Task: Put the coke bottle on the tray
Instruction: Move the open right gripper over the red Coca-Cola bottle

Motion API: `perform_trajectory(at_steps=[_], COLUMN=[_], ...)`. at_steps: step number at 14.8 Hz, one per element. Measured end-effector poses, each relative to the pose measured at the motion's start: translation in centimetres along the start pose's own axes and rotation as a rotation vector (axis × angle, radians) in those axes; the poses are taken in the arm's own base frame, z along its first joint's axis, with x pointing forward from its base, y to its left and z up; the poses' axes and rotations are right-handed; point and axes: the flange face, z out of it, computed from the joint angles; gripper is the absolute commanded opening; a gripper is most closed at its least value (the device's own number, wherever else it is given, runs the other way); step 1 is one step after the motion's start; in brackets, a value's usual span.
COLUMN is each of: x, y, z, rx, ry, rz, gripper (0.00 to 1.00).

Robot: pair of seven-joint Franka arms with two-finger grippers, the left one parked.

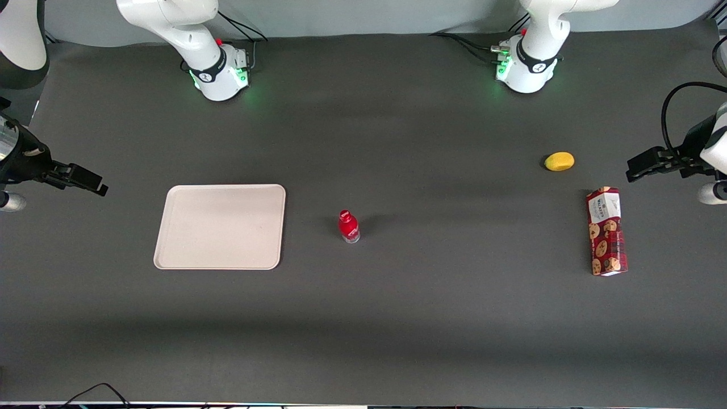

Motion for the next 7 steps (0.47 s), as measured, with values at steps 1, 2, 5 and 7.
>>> perform_trajectory(at_steps=[1,2,5,7], x=[0.04,0.06,0.12,0.22], y=[-0.01,-0.01,-0.03,-0.05], z=[-0.09,-0.15,-0.44,-0.51], rx=[0.0,0.0,0.001,0.001], ry=[0.002,0.003,0.009,0.011], rz=[0.0,0.0,0.0,-0.001], gripper=[1.0,1.0,1.0,1.0])
